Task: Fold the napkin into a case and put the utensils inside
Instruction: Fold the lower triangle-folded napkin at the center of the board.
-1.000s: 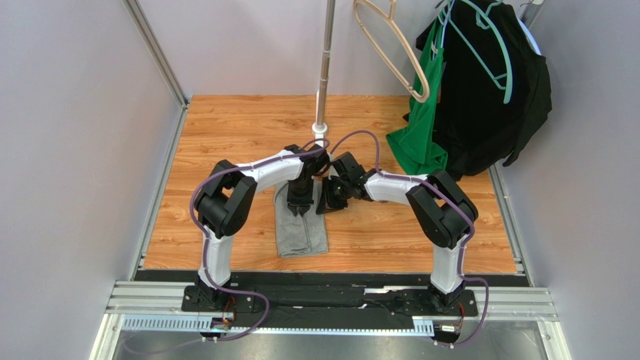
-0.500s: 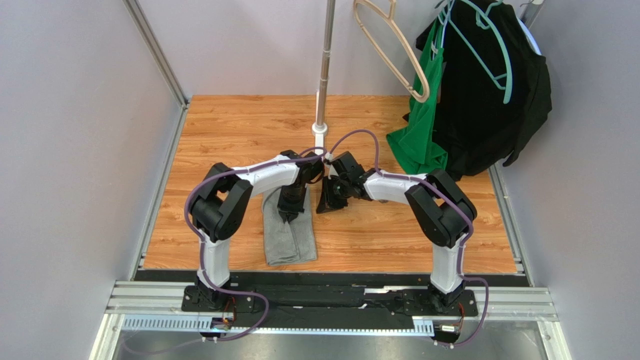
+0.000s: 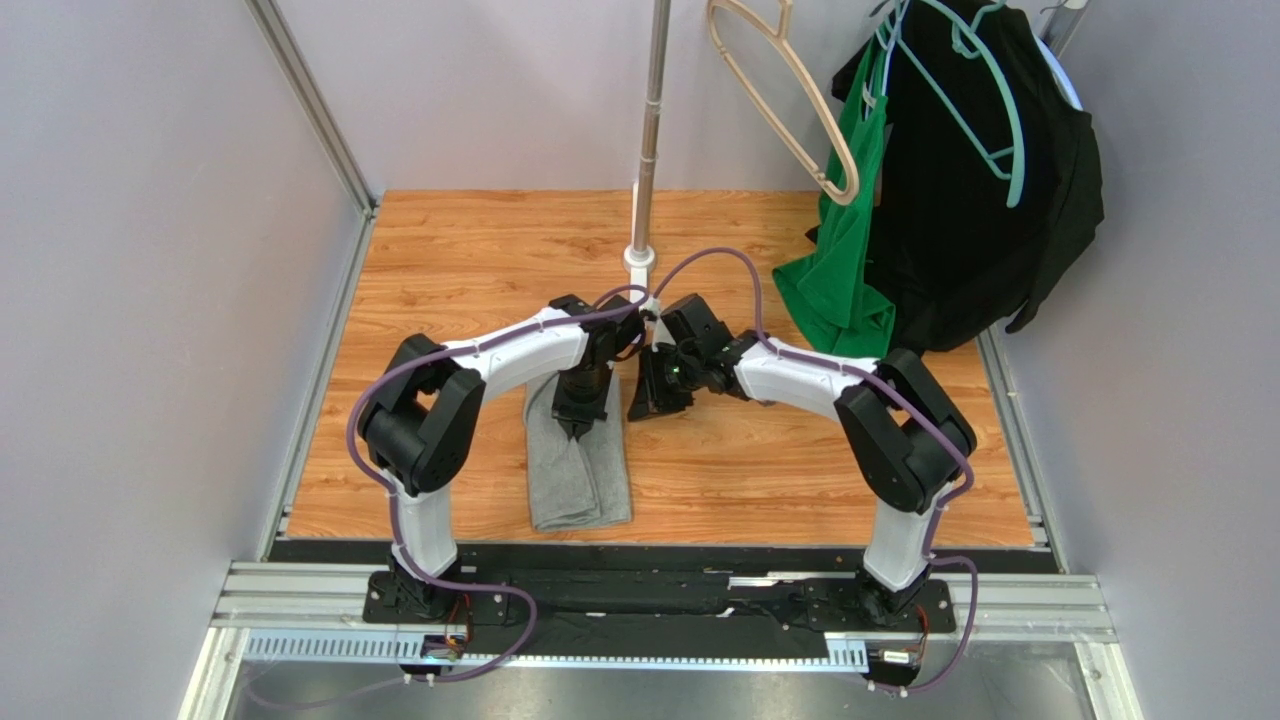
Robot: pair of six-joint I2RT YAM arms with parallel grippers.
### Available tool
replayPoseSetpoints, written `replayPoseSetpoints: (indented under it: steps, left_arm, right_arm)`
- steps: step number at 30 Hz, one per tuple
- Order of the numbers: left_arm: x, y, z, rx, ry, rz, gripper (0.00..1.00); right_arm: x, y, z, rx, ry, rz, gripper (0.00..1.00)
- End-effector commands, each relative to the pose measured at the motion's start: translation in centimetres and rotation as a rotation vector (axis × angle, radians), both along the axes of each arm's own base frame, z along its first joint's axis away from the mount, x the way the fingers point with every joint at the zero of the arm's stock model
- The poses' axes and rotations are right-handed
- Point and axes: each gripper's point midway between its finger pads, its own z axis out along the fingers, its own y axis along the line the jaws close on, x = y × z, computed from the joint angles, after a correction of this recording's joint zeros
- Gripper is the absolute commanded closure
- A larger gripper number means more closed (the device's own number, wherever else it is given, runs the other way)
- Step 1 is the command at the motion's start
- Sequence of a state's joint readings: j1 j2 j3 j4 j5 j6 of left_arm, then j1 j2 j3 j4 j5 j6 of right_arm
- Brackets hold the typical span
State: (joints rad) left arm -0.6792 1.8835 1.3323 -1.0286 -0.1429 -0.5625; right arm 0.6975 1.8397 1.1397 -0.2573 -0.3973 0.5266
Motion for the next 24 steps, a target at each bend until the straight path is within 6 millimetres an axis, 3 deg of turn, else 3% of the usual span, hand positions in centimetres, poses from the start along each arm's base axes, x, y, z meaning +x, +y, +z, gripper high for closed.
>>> replayPoseSetpoints:
  steps: [1,4,5,8,14,18,24]
  left_arm:
    - [0.3,-0.5,1.9,-0.056,-0.035,0.006,1.0]
    - [0.0,-0.4,1.8,-0.059,-0.024,0.001,1.0]
    - [-0.1,-0.4,1.8,-0.06,-0.024,0.003,1.0]
    - [-0.5,-0.2,1.7,-0.065,-0.012,0.001,1.0]
    - [-0.8,0.3,1.9,-0.058,-0.021,0.012,1.0]
    - [-0.8,1.2,2.2,-0.032,-0.037,0.023,1.0]
    - [-0.9,1.5,2.2,-0.04,-0.044,0.02,1.0]
  right_arm:
    - [-3.6,4.9,4.7,0.224,0.047,0.112,1.0]
    - [-4.9,6.6,3.5,0.251,0.097,0.132,1.0]
    - [-5.4,6.8,2.3,0.235,0.122,0.134,1.0]
    - [-5.2,6.9,0.8,0.216,0.125,0.117,1.0]
    - [-4.8,5.9,-3.3,0.132,0.161,0.075,1.0]
    - [-4.5,4.0,-5.3,0.083,0.185,0.015,1.0]
    - [-3.1,2.3,-6.5,0.048,0.178,-0.023,1.0]
